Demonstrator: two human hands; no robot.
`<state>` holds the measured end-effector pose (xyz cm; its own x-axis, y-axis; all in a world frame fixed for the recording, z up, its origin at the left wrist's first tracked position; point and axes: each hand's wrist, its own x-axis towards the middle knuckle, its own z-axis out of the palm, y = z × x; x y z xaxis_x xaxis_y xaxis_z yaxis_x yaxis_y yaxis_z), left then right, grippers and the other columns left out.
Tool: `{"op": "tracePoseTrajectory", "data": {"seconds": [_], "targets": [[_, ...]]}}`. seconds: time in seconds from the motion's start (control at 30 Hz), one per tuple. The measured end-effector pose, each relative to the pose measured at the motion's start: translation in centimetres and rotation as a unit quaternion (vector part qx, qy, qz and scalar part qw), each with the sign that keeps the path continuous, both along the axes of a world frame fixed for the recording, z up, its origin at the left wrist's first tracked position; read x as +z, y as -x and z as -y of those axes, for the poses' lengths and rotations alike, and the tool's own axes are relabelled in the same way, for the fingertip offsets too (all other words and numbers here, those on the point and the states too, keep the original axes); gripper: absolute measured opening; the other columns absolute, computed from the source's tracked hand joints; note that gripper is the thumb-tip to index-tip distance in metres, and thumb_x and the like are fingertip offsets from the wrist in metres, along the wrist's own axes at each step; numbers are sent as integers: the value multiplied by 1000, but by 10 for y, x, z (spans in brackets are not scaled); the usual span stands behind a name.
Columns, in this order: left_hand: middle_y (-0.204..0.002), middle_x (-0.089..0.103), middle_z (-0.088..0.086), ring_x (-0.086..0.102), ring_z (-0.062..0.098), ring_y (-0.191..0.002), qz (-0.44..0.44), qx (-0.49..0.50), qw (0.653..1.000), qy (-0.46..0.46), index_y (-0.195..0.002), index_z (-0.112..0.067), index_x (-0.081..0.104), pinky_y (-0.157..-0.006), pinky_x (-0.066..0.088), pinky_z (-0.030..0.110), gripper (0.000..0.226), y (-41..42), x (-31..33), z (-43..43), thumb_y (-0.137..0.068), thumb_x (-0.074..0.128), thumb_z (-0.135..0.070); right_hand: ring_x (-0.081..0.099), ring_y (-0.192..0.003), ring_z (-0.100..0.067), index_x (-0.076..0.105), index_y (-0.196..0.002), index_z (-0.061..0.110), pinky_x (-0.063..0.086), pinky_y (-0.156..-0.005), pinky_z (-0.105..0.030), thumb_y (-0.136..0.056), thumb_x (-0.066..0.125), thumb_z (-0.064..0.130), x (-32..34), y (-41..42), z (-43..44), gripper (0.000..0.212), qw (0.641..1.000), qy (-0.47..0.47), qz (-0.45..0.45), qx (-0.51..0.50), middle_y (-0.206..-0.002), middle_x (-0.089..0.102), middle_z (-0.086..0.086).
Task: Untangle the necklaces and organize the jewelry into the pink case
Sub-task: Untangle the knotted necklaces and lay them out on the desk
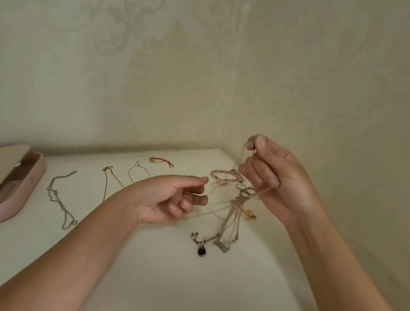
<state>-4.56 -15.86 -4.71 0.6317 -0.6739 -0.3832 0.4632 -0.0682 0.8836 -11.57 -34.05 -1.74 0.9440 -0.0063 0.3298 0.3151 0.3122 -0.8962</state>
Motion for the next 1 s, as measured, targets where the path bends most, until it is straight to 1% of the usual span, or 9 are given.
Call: {"op": "tracePoseTrajectory", "data": {"seconds": [0.1,0.17,0.23,0.33,0.43,0.53,0.67,0.9,1.0], "targets": [[-89,72,5,65,13,-67,105,-9,994,-11,-91,-12,62,-61,55,20,21,3,-2,2,-76,67,-26,23,-31,-4,55,-82,11,28,-47,-18,-88,50,26,5,3,3,17,1000,2,-25,13,-34,29,10],[-108,72,3,67,17,-97,165,-37,986,-2,-102,-13,67,-91,53,30,31,5,-3,2,-76,70,-29,20,-27,-1,53,-84,9,18,-35,-16,-88,49,25,6,3,3,16,999,6,-37,24,-35,36,8],[-118,69,-4,61,10,-114,218,-82,972,11,-112,-15,66,-102,45,26,35,10,-3,5,-81,71,-29,19,-25,0,53,-85,9,14,-30,-15,-88,48,25,5,3,3,17,998,18,-46,33,-41,49,4],[-117,69,-5,59,7,-117,250,-106,960,60,-117,-15,63,-101,43,17,39,19,-4,14,-78,66,-20,19,-24,0,53,-85,9,15,-29,-14,-87,48,26,5,3,2,17,997,36,-58,45,-54,64,0],[-98,73,-3,66,10,-102,261,-104,957,78,-110,-14,64,-88,47,16,34,24,-6,22,-76,68,-15,20,-24,0,53,-83,10,17,-29,-13,-86,49,26,5,4,0,17,996,49,-63,39,-64,69,-1],[-82,71,-5,67,9,-89,289,-109,950,52,-100,-16,68,-85,47,16,26,28,-7,23,-75,77,-19,20,-25,-1,52,-82,11,16,-30,-13,-86,49,27,7,5,-1,17,996,61,-56,31,-74,72,-1],[-84,70,-6,65,7,-84,305,-123,944,27,-91,-14,69,-82,48,18,23,30,-10,25,-70,74,-24,19,-26,-1,51,-79,14,18,-30,-13,-88,49,28,7,6,-2,17,996,62,-54,35,-87,73,-2],[-73,64,-7,57,7,-64,311,-138,940,6,-98,-15,65,-68,47,19,26,33,-13,30,-76,78,-17,18,-28,-2,51,-81,14,14,-32,-16,-91,47,28,8,9,-5,17,996,74,-40,37,-108,72,-6],[-62,58,-7,52,2,-55,352,-119,928,-29,-84,-15,69,-59,43,14,8,34,-11,29,-79,75,-16,18,-28,-2,52,-79,15,18,-31,-13,-92,47,27,8,9,-6,18,996,70,-34,39,-110,71,-7]]}}
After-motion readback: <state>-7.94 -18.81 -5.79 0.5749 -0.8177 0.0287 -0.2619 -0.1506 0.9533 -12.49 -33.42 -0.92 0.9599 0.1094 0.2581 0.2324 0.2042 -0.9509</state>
